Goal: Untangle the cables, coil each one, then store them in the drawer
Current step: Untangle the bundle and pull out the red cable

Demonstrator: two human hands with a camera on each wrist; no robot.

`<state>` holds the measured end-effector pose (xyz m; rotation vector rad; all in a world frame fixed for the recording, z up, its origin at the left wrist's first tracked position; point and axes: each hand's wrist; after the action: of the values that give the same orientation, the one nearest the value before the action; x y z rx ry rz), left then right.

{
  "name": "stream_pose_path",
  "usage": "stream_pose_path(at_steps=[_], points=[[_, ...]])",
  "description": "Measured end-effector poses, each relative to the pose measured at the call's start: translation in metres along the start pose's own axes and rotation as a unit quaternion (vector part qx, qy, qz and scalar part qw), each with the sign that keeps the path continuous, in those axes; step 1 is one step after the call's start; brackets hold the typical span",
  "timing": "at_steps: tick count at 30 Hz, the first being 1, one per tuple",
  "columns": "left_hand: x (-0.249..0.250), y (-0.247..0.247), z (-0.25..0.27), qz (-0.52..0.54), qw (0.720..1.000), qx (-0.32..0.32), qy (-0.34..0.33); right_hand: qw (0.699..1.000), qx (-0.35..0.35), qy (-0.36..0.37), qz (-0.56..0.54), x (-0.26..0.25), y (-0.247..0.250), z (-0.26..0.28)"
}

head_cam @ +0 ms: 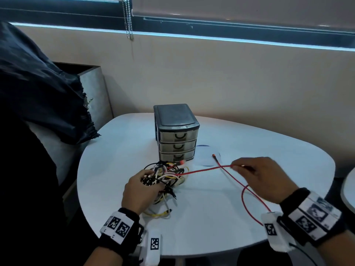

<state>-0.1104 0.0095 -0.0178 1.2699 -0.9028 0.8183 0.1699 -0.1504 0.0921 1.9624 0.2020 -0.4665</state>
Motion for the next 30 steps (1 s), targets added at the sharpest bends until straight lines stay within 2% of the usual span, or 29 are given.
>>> stream_pose_path(at_steps=[3,8,13,18,20,24,28,30], points=[[0.004,0.004,-0.008,0.02,0.999,0.03,0.021,0.995,-0.014,-0.069,-0.067,0.015,0.011,0.001],[0.01,-0.003,0.001,0.02,0.999,0.034,-0.011,0.989,-0.055,-0.137,-0.012,0.025,-0.013,-0.006],[0.008,-0.014,0.019,0.018,0.997,0.049,-0.057,0.983,-0.151,-0.09,-0.053,-0.015,-0.071,-0.009],[0.011,-0.014,0.027,0.001,0.995,0.047,-0.087,0.97,-0.225,-0.043,-0.083,-0.066,-0.097,-0.023],[0.011,-0.013,0.028,-0.001,0.994,0.054,-0.092,0.966,-0.23,-0.052,-0.104,-0.076,-0.104,-0.029],[0.009,-0.012,0.029,-0.009,0.993,0.06,-0.106,0.953,-0.204,-0.12,-0.19,-0.084,-0.106,-0.045],[0.009,-0.014,0.029,-0.023,0.991,0.057,-0.12,0.973,-0.15,-0.098,-0.146,-0.087,-0.109,-0.045],[0.01,-0.015,0.03,-0.027,0.99,0.058,-0.127,0.972,-0.15,-0.081,-0.162,-0.091,-0.11,-0.039]])
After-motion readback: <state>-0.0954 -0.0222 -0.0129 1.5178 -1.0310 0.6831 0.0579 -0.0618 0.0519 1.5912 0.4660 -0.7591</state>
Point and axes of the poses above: each hand's wrist, its own z-axis away from the middle knuckle, its own y-axis out of the back of the hand, x = y × z, and after that the axes turned 4 degrees about x, right-handed
